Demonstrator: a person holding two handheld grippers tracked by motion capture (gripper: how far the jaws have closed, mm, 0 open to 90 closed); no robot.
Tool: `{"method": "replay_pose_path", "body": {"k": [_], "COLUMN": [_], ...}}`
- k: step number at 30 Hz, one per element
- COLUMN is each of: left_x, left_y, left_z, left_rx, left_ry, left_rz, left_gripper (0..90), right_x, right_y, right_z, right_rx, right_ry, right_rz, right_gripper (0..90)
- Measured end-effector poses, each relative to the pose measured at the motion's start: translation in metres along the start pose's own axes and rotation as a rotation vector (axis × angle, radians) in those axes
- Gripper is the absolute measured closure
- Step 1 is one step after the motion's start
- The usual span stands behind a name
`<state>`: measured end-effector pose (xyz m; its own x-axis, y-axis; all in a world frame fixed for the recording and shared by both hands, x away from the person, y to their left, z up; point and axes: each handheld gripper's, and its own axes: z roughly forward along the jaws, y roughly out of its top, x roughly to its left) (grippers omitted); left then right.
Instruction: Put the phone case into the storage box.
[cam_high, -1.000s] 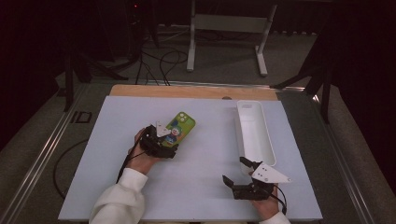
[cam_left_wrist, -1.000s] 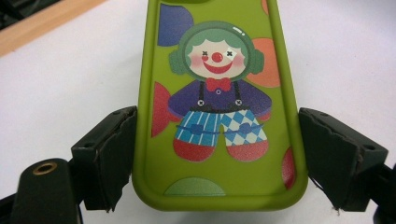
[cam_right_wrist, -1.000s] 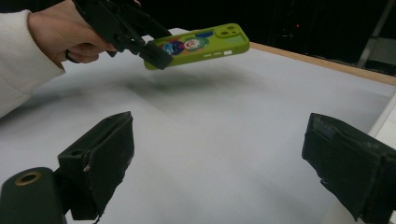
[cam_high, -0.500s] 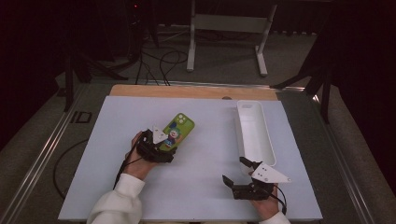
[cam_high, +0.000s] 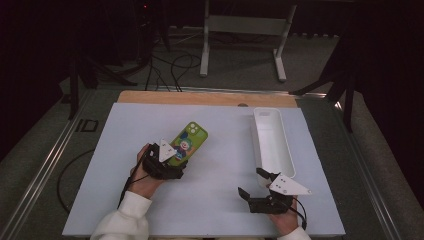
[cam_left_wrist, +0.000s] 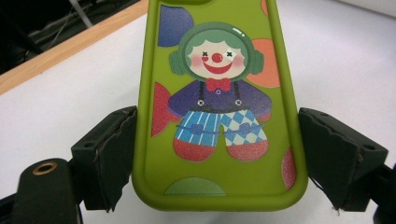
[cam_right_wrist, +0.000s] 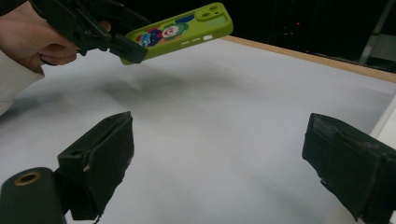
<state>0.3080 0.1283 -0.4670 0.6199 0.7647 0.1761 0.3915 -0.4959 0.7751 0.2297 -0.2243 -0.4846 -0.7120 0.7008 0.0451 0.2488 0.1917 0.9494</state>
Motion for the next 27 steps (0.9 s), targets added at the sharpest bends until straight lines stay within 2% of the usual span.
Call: {"method": "replay_pose_path", "body": {"k": [10,15,20,27], "left_x": [-0.002,-0.004,-0.004,-0.009], "left_y": [0.000,0.000,0.001,0.004], "left_z": [-0.013,-0.017,-0.022,-0.027], "left_rx": [-0.066,-0.077,-0.103,-0.117], "left_ry": [-0.008,-0.009,-0.014,-0.013], "left_rz": [-0.007,0.007,-0.002,0.023], "left_gripper": [16.0,16.0,16.0,16.0], "right_x": [0.001,0.001,0.001,0.000], "right_y": [0.004,0.007,0.010,0.016], "right_z": [0.001,0.001,0.002,0.002], "right_rx": [0.001,0.005,0.020,0.046], "right_ry": [0.003,0.007,0.008,0.012], "right_rz": [0.002,0.004,0.017,0.025], "right_gripper": [8.9,8.7,8.3,8.0]}}
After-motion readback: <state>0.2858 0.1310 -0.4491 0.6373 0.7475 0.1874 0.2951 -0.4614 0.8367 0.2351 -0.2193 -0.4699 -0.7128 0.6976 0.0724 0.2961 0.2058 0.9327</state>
